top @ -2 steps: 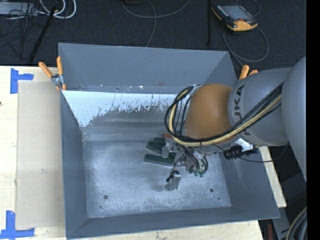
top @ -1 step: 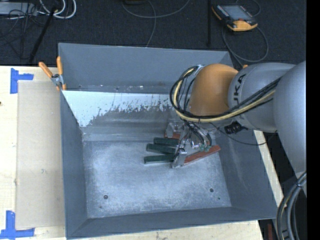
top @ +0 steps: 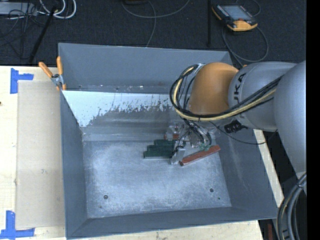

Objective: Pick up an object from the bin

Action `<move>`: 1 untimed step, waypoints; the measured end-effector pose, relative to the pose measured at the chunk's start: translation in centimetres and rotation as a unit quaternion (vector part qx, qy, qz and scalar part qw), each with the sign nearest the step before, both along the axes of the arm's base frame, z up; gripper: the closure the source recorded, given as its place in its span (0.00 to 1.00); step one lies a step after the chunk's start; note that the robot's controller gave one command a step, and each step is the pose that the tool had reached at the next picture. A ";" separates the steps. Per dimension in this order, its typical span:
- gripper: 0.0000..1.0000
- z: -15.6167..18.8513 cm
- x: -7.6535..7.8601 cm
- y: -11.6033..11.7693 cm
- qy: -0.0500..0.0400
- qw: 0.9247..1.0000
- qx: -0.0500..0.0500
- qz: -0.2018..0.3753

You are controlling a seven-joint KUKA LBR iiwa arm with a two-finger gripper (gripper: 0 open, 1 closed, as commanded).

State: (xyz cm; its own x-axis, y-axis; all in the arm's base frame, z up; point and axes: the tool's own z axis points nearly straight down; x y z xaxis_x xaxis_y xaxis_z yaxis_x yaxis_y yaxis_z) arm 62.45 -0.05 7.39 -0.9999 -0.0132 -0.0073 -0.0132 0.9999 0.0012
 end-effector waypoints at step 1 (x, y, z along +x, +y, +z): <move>1.00 14.4 -3.5 0.1 0.000 1.000 -0.001 0.013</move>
Offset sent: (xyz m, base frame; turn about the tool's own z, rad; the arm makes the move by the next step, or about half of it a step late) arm -0.0360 0.0008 0.1392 -0.0268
